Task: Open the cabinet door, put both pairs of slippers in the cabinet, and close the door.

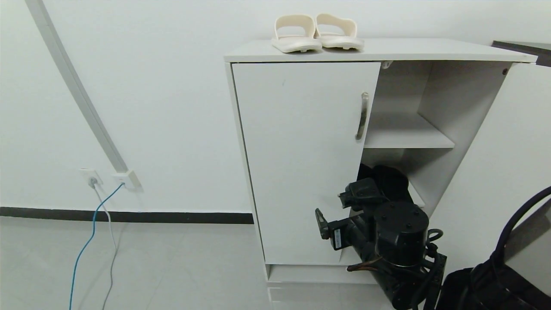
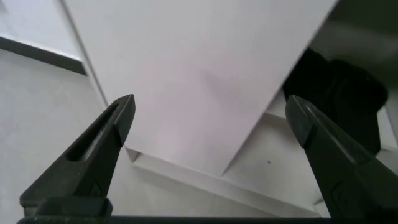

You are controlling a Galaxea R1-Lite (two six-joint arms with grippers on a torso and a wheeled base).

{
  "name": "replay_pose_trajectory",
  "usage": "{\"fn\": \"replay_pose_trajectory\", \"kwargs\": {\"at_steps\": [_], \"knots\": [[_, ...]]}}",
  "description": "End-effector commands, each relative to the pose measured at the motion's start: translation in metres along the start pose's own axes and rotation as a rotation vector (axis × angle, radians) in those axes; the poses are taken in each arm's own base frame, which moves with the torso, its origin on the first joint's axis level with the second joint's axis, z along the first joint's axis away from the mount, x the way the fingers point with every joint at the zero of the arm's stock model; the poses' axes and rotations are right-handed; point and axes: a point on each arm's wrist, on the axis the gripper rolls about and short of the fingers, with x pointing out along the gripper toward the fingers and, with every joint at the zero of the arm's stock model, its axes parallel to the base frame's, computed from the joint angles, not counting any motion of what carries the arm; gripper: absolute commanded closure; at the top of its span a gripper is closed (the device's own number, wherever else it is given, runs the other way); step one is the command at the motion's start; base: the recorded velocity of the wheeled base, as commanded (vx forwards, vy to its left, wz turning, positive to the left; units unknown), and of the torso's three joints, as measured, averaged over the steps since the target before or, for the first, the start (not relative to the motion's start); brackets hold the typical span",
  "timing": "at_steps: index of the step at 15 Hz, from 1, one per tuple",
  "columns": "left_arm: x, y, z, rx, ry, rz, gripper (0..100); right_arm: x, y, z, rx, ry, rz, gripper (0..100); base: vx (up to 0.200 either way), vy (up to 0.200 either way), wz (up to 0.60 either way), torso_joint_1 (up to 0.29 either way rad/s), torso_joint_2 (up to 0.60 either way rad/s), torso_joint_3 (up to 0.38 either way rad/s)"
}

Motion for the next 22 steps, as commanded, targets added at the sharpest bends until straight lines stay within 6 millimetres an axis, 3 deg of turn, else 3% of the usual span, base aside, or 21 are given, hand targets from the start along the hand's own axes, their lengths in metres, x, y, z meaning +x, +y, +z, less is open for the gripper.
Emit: {"fn": "replay_pose_trajectory", "kwargs": {"at_steps": [1,11,22], "knots": [[0.0001,0.0000,0.0000,0.000,0.001,0.000,100,0.0007,0.0007,-0.0020,-0.004,0.005,0.002,0,0.000,0.000,0.00,0.000,0.00,0.000],[0.0001,0.0000,0.0000,0.000,0.001,-0.001,100,0.0018,0.0017,-0.0039,-0.008,0.008,0.008,0,0.000,0.000,0.00,0.000,0.00,0.000],[0.0001,0.0000,0.0000,0.000,0.001,-0.001,100,0.0013,0.0026,-0.0049,-0.010,0.012,0.011,0,0.000,0.000,0.00,0.058,-0.38,-0.326]]}}
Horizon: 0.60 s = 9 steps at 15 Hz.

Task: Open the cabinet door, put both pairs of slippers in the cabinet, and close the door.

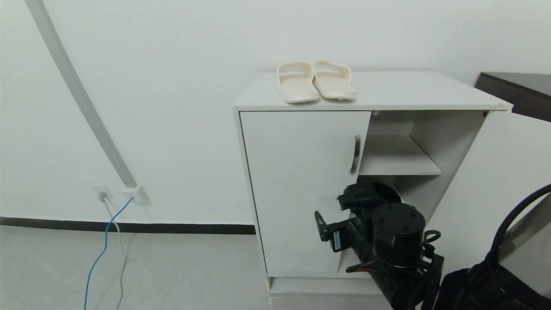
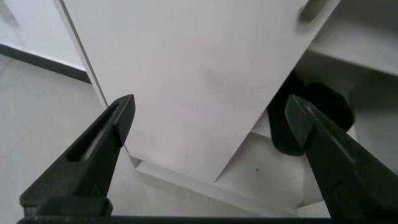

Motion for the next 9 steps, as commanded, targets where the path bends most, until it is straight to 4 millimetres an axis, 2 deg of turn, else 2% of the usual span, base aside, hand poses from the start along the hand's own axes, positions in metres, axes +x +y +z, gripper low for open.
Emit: {"fn": "replay_pose_trajectory", "kwargs": {"at_steps": [1,9], "knots": [[0.0001,0.0000,0.0000,0.000,0.001,0.001,100,0.0001,0.0006,-0.0006,-0.001,0.001,0.001,0,0.000,0.000,0.00,0.134,-0.46,-0.339],[0.0001,0.0000,0.0000,0.000,0.001,0.003,100,-0.0006,0.0002,-0.0020,-0.005,0.006,0.003,0,0.000,0.000,0.00,0.167,-0.49,-0.323]]}}
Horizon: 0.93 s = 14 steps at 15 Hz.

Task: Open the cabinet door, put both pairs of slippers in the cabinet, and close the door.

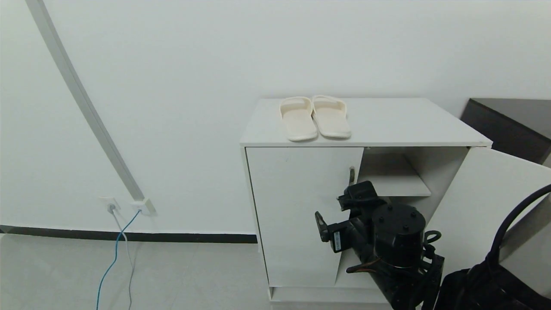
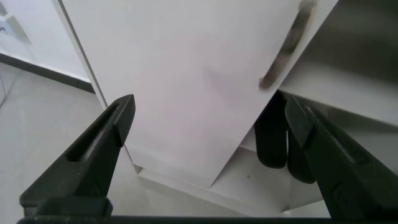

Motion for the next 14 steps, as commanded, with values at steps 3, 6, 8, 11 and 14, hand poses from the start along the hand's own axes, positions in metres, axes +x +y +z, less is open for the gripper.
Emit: {"fn": "replay_pose_trajectory", "kwargs": {"at_steps": [3,6,8,11,14], "knots": [[0.0001,0.0000,0.0000,0.001,0.001,0.001,100,-0.0001,0.0004,-0.0009,-0.002,0.001,0.001,0,0.000,0.000,0.00,0.199,-0.51,-0.313],[0.0001,0.0000,0.0000,0.004,0.001,0.000,100,-0.0001,0.0004,-0.0009,-0.002,0.001,0.001,0,0.000,0.000,0.00,0.214,-0.54,-0.321],[0.0001,0.0000,0.0000,0.000,0.001,0.000,100,-0.0003,0.0008,-0.0007,-0.001,0.000,0.002,0,0.000,0.000,0.00,0.237,-0.55,-0.320],[0.0001,0.0000,0.0000,0.003,0.001,0.000,100,-0.0011,-0.0003,-0.0036,-0.004,0.009,0.001,0,0.000,0.000,0.00,0.258,-0.59,-0.336],[0.0001,0.0000,0.0000,0.003,0.001,0.000,100,-0.0004,0.0002,-0.0015,0.001,-0.001,0.001,0,0.000,0.000,0.00,0.256,-0.58,-0.325]]}}
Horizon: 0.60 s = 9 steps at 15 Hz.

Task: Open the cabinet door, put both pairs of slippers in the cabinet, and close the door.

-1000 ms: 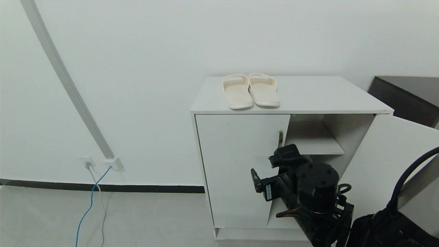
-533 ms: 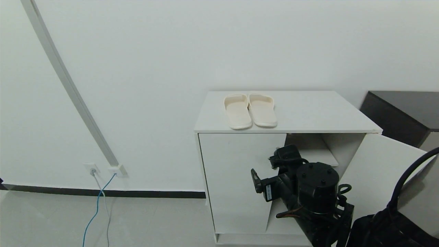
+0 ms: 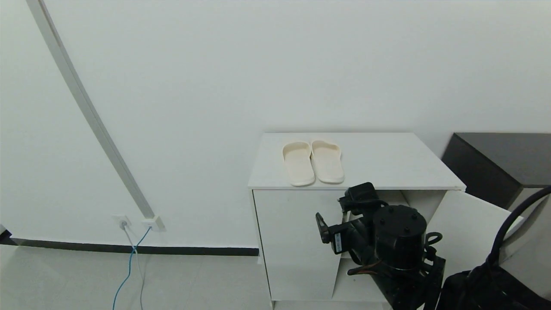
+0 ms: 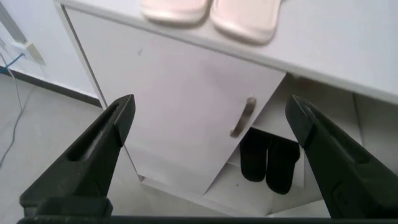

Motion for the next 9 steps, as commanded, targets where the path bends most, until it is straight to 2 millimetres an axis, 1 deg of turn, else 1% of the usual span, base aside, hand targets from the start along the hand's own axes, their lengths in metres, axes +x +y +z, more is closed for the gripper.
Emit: {"fn": "replay_pose_trajectory", "kwargs": {"at_steps": [1,3,4,5,6,7,9], "knots": [[0.000,0.000,0.000,0.000,0.001,0.001,100,0.003,0.001,0.002,0.004,-0.007,0.004,0,0.000,0.000,0.00,0.207,-0.45,-0.246],[0.000,0.000,0.000,0.001,0.001,0.001,100,0.017,-0.002,0.005,0.019,-0.020,-0.003,0,0.000,0.000,0.00,0.183,-0.40,-0.222],[0.000,0.000,0.000,0.000,0.001,0.001,100,0.030,0.002,0.010,0.024,-0.026,-0.019,0,0.000,0.000,0.00,0.183,-0.39,-0.207],[0.000,0.000,0.000,0.000,0.001,0.001,100,0.033,0.003,0.013,0.026,-0.022,-0.022,0,0.000,0.000,0.00,0.178,-0.37,-0.203],[0.000,0.000,0.000,0.000,0.001,0.001,100,0.039,0.004,0.020,0.040,-0.014,-0.025,0,0.000,0.000,0.00,0.056,-0.12,-0.076],[0.000,0.000,0.000,0.000,0.001,0.001,100,0.044,0.008,0.032,0.097,0.000,-0.028,0,0.000,0.000,0.00,0.000,0.00,0.000],[0.000,0.000,0.000,-0.002,0.001,0.001,100,0.043,0.010,0.053,0.137,0.044,-0.039,0,0.000,0.000,0.00,0.000,0.00,0.000]]}}
